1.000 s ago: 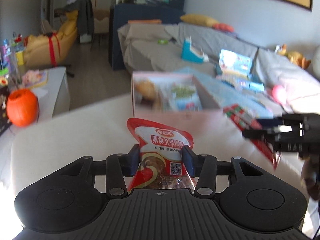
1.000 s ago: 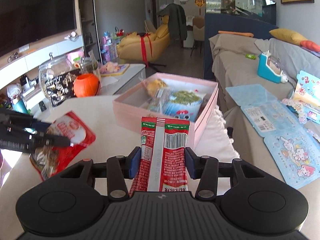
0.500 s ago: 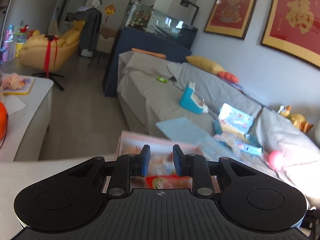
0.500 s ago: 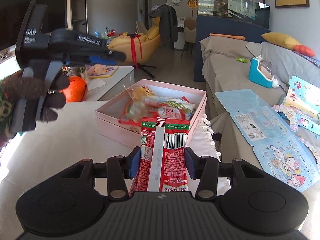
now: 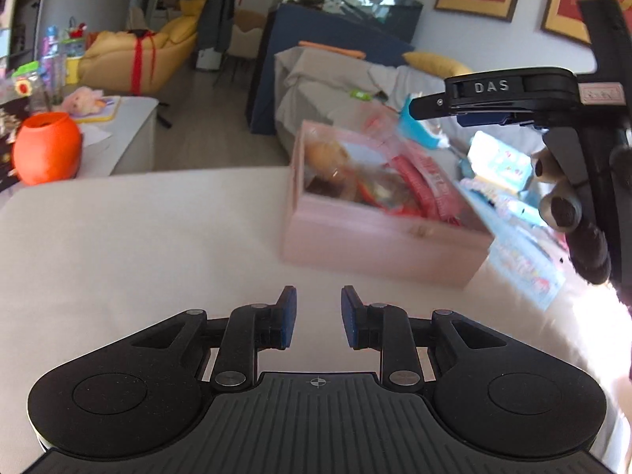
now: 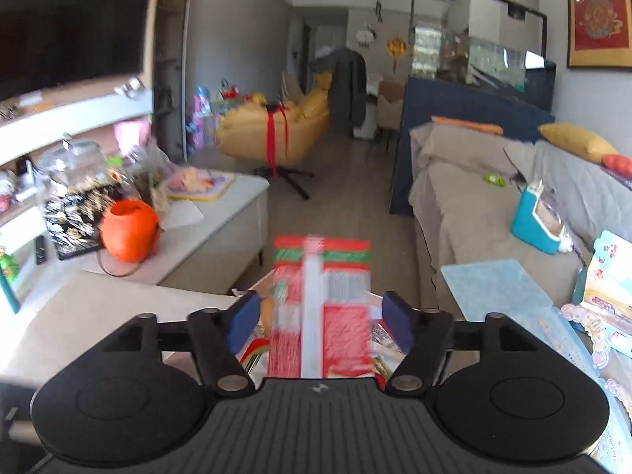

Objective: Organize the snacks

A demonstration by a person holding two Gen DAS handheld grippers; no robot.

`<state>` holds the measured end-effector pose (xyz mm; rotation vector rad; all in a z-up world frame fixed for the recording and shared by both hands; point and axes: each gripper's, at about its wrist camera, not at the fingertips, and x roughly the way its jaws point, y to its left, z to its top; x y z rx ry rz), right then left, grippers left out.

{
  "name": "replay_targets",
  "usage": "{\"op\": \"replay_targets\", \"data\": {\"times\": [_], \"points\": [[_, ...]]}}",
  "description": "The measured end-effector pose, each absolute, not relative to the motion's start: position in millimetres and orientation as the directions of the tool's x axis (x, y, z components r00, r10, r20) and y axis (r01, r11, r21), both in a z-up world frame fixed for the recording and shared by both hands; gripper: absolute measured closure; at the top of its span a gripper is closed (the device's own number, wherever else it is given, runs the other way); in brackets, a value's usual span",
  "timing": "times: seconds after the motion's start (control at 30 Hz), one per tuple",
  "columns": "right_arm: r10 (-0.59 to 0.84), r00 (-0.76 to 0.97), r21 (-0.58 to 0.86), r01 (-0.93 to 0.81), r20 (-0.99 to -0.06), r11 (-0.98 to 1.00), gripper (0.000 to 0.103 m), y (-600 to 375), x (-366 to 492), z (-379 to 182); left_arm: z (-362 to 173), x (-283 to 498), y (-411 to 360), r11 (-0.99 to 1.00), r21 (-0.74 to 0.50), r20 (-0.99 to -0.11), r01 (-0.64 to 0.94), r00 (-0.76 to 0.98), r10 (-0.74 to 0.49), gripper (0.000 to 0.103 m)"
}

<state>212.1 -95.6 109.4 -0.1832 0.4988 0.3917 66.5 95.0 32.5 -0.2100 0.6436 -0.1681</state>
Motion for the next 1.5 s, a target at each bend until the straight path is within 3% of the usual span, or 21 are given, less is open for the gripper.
{"op": "replay_targets", "data": {"times": [0.2,0.33,0.53,0.6,0.67,0.77,1.1,1.5], "points": [[0.366,0.707,0.039,-0.433,-0.604,0.900,0.032,-100,179,71,12,32,102,0.981,-0.195,-0.624,0.000,0.771,-0.125,0.075],[0.332,0.679,0.055,-0.395,-0.655,0.917,0.026,-110,129,36,8,15,87,0.989,-0.149,-0.636,-0.016,0.768,-0.083,0.074],[0.276,0.644,0.048,-0.348,-0.713,0.936,0.024,-125,78,-3,6,2,58,0.989,-0.151,-0.628,0.012,0.771,-0.105,0.057],[0.253,0.666,0.011,-0.345,-0.701,0.938,0.020,-129,66,-10,4,0,45,0.992,-0.124,-0.625,0.018,0.775,-0.092,0.047],[0.198,0.698,-0.038,-0.307,-0.688,0.951,0.006,-131,59,-15,3,-2,33,0.996,-0.083,-0.620,0.024,0.782,-0.071,0.042],[0.160,0.709,-0.021,-0.239,-0.687,0.971,0.000,-142,58,-20,1,-4,21,1.000,-0.027,-0.612,0.009,0.790,-0.024,0.041],[0.184,0.758,0.004,-0.233,-0.626,0.972,0.000,-152,49,-27,-1,-2,18,1.000,-0.011,-0.604,-0.025,0.797,0.013,0.038],[0.186,0.757,0.007,-0.233,-0.626,0.973,0.000,-151,51,-26,-1,-2,18,1.000,-0.013,-0.604,-0.024,0.797,0.011,0.039]]}}
